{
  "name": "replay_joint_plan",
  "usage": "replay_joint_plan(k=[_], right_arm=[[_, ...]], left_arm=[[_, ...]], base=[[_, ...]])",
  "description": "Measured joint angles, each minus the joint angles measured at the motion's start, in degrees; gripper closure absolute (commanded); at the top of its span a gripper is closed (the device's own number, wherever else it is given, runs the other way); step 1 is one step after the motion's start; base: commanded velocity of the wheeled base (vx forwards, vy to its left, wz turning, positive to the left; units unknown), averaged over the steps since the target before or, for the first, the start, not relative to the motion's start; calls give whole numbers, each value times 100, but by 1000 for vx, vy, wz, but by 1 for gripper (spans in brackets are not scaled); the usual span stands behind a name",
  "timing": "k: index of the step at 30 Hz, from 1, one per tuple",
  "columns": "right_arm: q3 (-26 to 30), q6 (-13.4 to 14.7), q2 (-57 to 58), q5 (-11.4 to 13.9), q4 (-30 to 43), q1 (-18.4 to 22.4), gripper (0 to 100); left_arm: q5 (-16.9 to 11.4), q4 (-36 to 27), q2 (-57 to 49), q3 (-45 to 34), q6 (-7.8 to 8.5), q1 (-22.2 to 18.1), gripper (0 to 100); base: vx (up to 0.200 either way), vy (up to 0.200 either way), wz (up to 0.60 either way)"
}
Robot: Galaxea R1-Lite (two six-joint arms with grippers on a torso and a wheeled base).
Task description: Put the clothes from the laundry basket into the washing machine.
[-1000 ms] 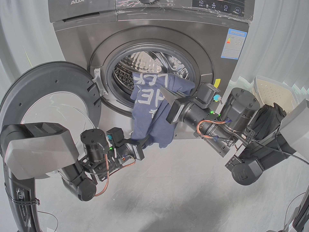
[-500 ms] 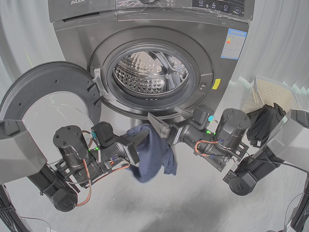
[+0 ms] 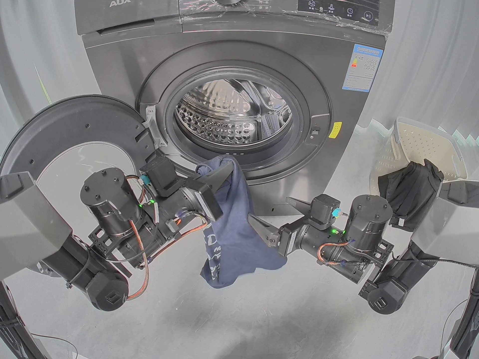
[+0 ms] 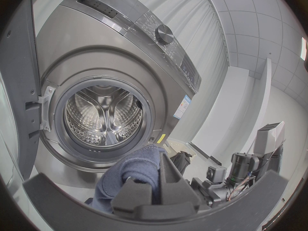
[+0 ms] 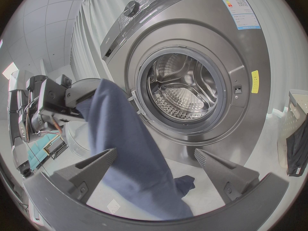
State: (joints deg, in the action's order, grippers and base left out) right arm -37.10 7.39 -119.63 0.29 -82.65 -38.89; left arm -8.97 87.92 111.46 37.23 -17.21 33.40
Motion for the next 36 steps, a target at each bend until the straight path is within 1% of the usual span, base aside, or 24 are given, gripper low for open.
replay_joint_plan(k=[7, 12, 17, 24, 26, 30, 36], right_arm=[[-5, -61, 0, 82, 0, -35, 0], [-68, -138, -16, 145, 7, -80, 0], [-369, -228, -188, 165, 24, -111, 0], [-1029, -288, -599, 171, 84, -48, 0], [-1251, -294, -746, 169, 100, -2, 0], [-1510, -318, -925, 167, 119, 188, 0], [-1651, -327, -975, 167, 104, 606, 0]], left_arm=[[228, -11, 222, 328, 30, 5, 100], [466, -44, 456, 660, 57, 6, 100], [585, -138, 634, 911, 112, 9, 100], [613, -176, 720, 1029, 126, 33, 100], [618, -173, 723, 1037, 126, 44, 100], [633, -169, 718, 1029, 126, 57, 100], [651, -127, 720, 974, 129, 48, 100]], base=[[0, 0, 0], [0, 0, 0], [0, 0, 0], [0, 0, 0], [0, 0, 0], [0, 0, 0], [0, 0, 0]])
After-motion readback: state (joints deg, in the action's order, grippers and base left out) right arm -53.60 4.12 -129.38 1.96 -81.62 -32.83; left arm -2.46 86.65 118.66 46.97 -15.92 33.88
